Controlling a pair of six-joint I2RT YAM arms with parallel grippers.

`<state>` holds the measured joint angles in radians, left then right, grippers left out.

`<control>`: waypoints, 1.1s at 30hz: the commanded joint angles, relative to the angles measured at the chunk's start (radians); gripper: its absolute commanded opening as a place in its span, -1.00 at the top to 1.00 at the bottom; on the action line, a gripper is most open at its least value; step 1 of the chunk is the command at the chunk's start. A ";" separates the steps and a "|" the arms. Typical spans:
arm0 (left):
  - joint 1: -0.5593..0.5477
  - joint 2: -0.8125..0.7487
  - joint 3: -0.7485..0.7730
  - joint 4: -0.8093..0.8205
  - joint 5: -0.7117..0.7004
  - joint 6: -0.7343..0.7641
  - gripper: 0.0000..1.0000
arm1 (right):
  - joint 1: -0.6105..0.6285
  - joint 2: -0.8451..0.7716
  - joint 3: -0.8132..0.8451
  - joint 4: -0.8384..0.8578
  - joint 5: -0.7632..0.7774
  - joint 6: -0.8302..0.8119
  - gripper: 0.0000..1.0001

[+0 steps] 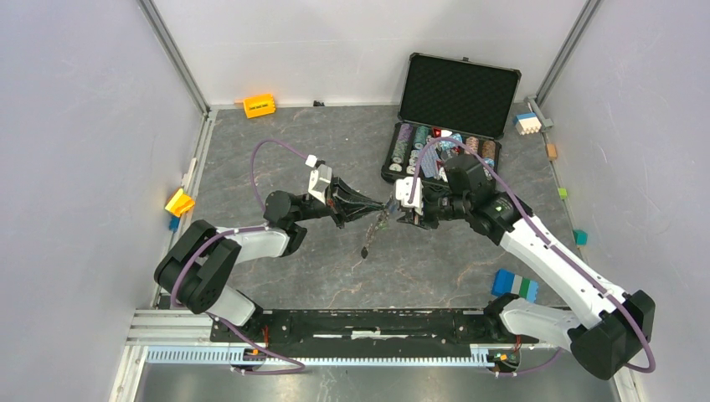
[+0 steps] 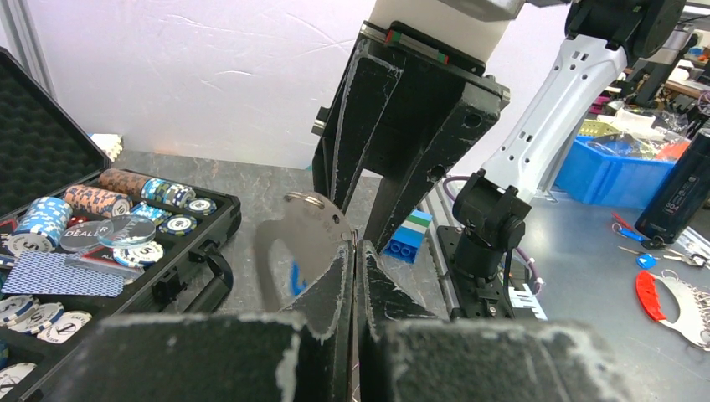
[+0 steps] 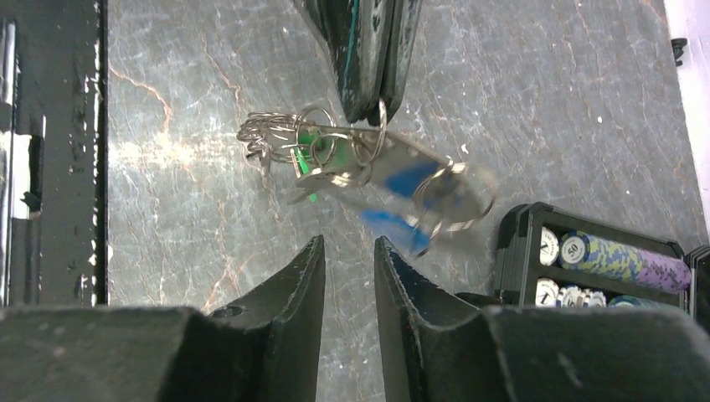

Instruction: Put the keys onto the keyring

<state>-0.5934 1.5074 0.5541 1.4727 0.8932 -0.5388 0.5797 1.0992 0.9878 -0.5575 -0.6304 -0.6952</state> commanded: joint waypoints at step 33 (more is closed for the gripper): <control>-0.013 -0.014 0.024 0.084 0.021 -0.022 0.95 | -0.005 0.057 -0.028 0.171 -0.111 0.095 0.49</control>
<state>-0.5980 1.5074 0.5541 1.4727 0.9009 -0.5388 0.5797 1.1553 0.9565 -0.4358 -0.7475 -0.6201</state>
